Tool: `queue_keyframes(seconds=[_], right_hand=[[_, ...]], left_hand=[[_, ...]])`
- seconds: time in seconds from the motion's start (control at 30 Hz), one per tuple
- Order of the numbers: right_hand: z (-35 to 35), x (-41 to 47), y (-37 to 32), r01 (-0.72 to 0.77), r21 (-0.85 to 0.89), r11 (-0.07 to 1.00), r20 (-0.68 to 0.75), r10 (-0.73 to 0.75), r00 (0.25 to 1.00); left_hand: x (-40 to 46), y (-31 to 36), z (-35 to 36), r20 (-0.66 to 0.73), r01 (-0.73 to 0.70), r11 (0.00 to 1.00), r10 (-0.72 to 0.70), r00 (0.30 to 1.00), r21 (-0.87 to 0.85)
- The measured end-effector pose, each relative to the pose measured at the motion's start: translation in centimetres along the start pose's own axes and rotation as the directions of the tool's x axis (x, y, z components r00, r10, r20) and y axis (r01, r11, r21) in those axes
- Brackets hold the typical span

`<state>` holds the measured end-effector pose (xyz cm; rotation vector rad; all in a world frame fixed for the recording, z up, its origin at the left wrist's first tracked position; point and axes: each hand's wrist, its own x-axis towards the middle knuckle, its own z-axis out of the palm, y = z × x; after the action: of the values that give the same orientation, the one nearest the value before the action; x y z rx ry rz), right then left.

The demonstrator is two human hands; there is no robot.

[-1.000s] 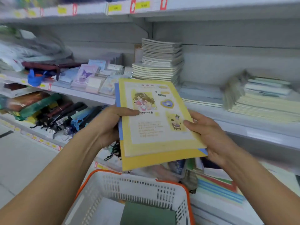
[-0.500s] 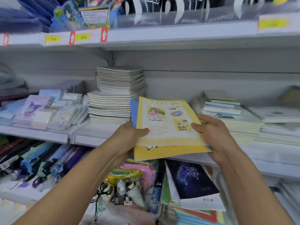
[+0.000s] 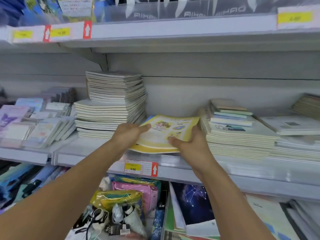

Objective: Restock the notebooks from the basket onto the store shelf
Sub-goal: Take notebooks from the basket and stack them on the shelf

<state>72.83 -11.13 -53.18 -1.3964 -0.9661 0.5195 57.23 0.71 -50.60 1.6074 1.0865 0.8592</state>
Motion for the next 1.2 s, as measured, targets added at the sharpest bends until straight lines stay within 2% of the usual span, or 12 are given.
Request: queue_keyframes(seconds=[0.1, 0.2, 0.27, 0.33, 0.43, 0.63, 0.83, 0.97, 1.1, 1.2], right_hand=[[-0.1, 2.3, 0.8, -0.07, -0.097, 0.993, 0.126, 0.082, 0.989], [-0.9, 4.2, 1.6, -0.037, -0.324, 0.945, 0.169, 0.097, 0.981], [-1.1, 4.5, 1.6, -0.025, -0.453, 0.891, 0.194, 0.125, 0.973], [-1.1, 4.5, 1.1, -0.036, -0.517, 0.855, 0.227, 0.178, 0.957], [-1.2, 4.1, -0.1, -0.084, -0.573, 0.815, 0.23, 0.258, 0.938], [-1.3, 3.3, -1.4, -0.11, -0.66, 0.743, 0.189, 0.306, 0.933], [-1.9, 3.3, -1.7, -0.121, -0.63, 0.767, 0.226, 0.33, 0.916], [-1.7, 3.6, -1.3, -0.1, -0.688, 0.718, 0.161, 0.286, 0.945], [-1.5, 4.2, -0.3, -0.041, -0.703, 0.71, 0.132, 0.187, 0.973], [-0.8, 5.1, 1.2, -0.045, -0.712, 0.7, 0.021, 0.084, 0.996]], left_hand=[[0.8, 0.2, -0.7, 0.19, -0.13, 0.958, 0.082, 0.978, 0.256], [1.9, -0.3, -1.2, 0.378, -0.218, 0.873, 0.043, 0.925, 0.435], [2.3, -1.1, -1.2, 0.42, -0.254, 0.866, 0.057, 0.906, 0.43], [2.4, -1.3, -1.0, 0.45, -0.279, 0.896, 0.102, 0.887, 0.346], [2.7, -1.5, -1.3, 0.457, -0.278, 0.91, 0.115, 0.882, 0.309], [3.4, -2.0, -1.7, 0.425, -0.261, 0.89, 0.086, 0.901, 0.373], [3.8, -1.7, -1.8, 0.418, -0.252, 0.845, 0.037, 0.907, 0.472], [3.8, -2.1, -1.2, 0.386, -0.296, 0.81, 0.095, 0.918, 0.506], [4.3, -2.8, -0.6, 0.266, -0.318, 0.741, 0.193, 0.945, 0.592], [4.9, -3.2, -0.3, 0.189, -0.319, 0.736, 0.258, 0.948, 0.597]])
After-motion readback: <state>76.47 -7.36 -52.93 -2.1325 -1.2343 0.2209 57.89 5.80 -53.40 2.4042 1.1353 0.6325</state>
